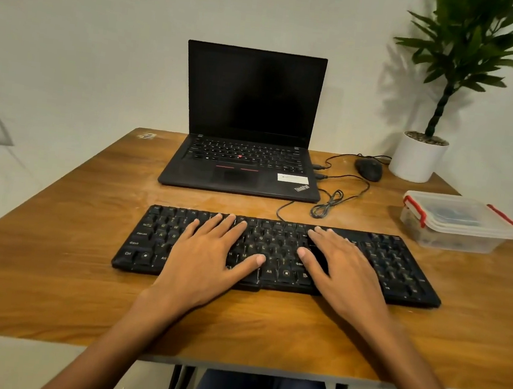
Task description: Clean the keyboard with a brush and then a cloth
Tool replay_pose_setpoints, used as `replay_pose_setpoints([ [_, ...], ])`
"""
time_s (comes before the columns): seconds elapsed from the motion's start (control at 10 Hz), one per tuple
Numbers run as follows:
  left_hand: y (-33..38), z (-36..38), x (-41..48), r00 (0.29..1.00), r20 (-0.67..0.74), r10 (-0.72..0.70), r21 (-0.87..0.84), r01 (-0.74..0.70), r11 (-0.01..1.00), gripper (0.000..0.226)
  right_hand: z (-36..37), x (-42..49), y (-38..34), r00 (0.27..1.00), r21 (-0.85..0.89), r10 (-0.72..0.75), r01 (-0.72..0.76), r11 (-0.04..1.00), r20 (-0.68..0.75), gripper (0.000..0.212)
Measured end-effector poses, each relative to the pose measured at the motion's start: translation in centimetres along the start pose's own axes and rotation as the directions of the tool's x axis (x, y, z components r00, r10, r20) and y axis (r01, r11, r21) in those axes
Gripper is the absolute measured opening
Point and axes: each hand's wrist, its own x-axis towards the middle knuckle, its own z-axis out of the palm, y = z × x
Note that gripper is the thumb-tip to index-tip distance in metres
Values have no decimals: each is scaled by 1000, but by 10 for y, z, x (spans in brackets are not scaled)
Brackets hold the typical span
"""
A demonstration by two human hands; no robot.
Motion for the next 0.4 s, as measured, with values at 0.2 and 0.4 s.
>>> replay_pose_setpoints([
  [0.2,4,-6,25,997,-22,71,-3,-72,997,87,-12,13,0,998,39,-51,50,998,30,56],
  [0.4,2,-19,76,982,-56,178,68,-174,982,79,-32,56,8,994,62,-108,109,992,-20,51],
])
